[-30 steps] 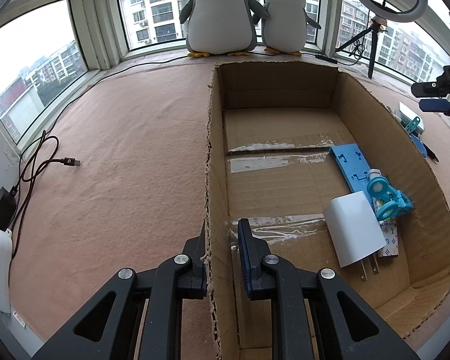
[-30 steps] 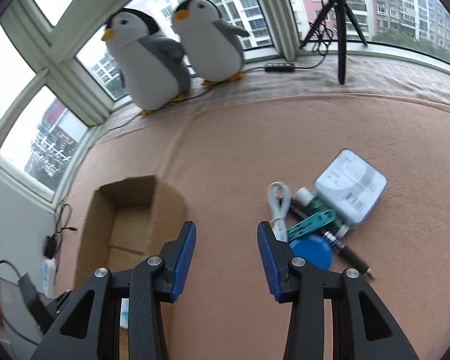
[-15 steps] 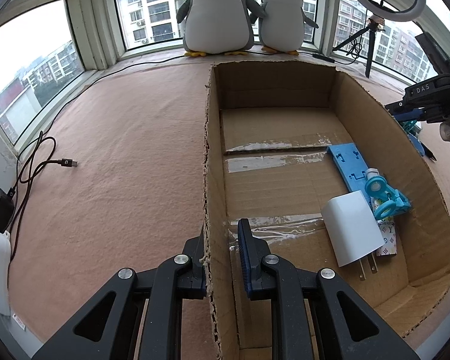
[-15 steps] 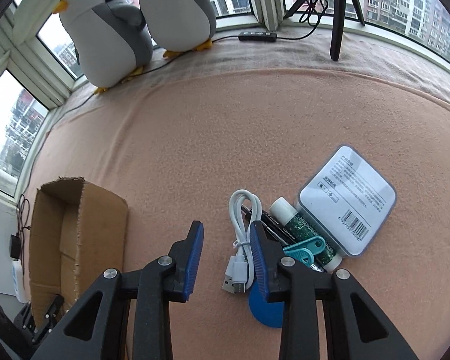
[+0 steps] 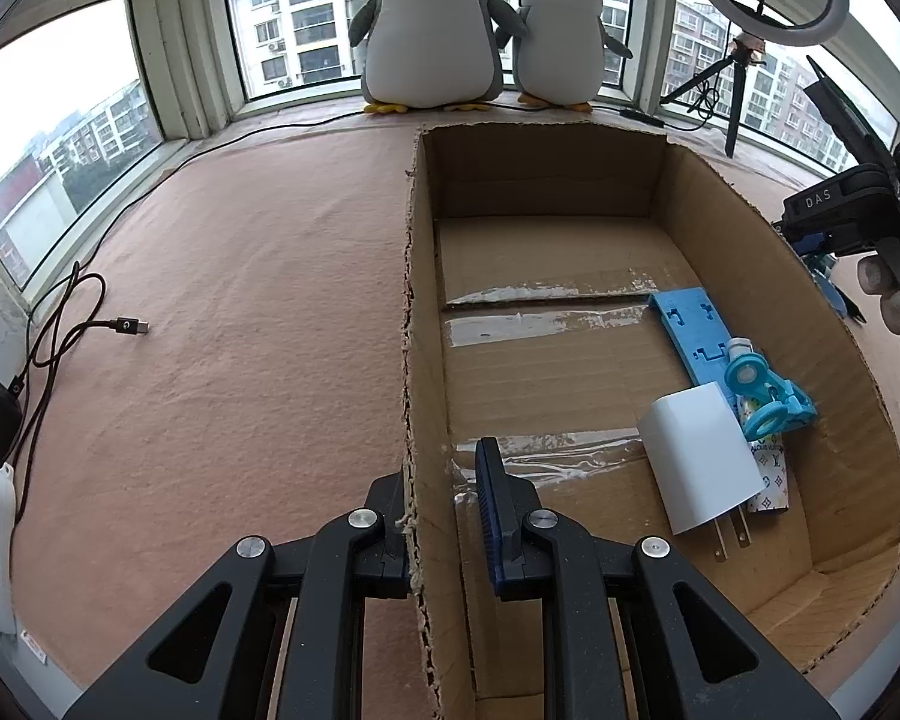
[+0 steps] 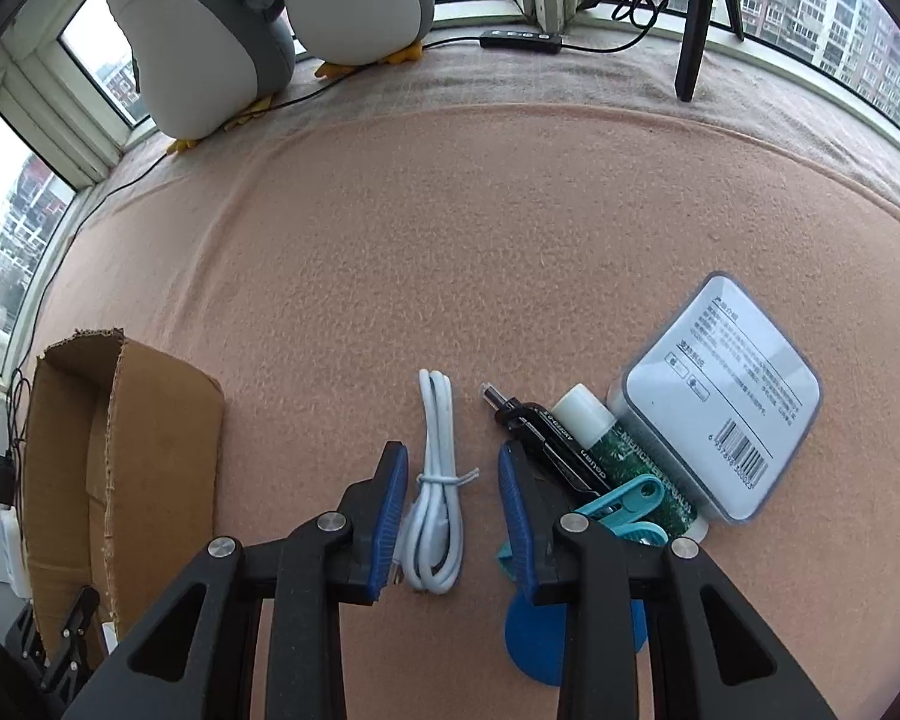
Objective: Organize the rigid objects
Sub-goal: 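Return the right gripper to the pile and grasp the white USB cable, then carry the white USB cable with the right gripper into the box and release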
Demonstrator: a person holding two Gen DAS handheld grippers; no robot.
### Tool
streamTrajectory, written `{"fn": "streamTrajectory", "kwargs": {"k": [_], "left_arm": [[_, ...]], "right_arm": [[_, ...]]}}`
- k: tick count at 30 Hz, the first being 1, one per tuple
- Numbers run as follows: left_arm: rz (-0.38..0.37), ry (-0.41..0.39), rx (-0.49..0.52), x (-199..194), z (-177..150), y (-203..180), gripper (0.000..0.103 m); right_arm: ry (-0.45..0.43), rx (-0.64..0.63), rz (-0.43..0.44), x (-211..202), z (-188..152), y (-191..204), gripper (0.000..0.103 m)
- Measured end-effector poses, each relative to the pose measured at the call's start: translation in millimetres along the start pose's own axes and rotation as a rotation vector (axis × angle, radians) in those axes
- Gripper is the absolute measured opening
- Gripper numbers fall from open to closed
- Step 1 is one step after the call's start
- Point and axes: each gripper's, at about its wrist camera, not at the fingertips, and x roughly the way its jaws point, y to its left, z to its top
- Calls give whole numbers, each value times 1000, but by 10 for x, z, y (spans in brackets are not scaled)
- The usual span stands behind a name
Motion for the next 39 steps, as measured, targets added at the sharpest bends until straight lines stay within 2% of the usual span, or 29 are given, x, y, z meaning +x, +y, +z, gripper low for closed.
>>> {"fn": "streamTrajectory", "kwargs": {"k": [4, 7, 11, 16, 21, 25, 29, 33, 39], "left_arm": [[0, 0, -1, 1, 0, -1, 17], [-1, 0, -2, 3, 2, -5, 17], [-1, 0, 1, 3, 4, -6, 17], [1, 1, 3, 3, 4, -18, 17], [3, 0, 3, 0, 3, -25, 17], [2, -1, 1, 0, 3, -21, 17], [1, -1, 1, 1, 4, -18, 17], [2, -1, 1, 1, 4, -18, 17], [6, -1, 4, -11, 1, -17, 17]], "right_arm": [[-2, -30, -27, 6, -5, 63, 27], [-15, -76, -73, 11, -44, 141, 19], [-35, -91, -87, 6, -85, 174, 18], [-43, -27, 9, -72, -169, 91, 18], [-100, 2, 103, -329, -362, 137, 18], [-177, -17, 192, -700, -572, 312, 18], [-211, -68, 291, -952, -791, 631, 18], [-223, -152, 332, -1075, -1029, 1018, 18], [-210, -239, 331, -1045, -1226, 1380, 18]]}}
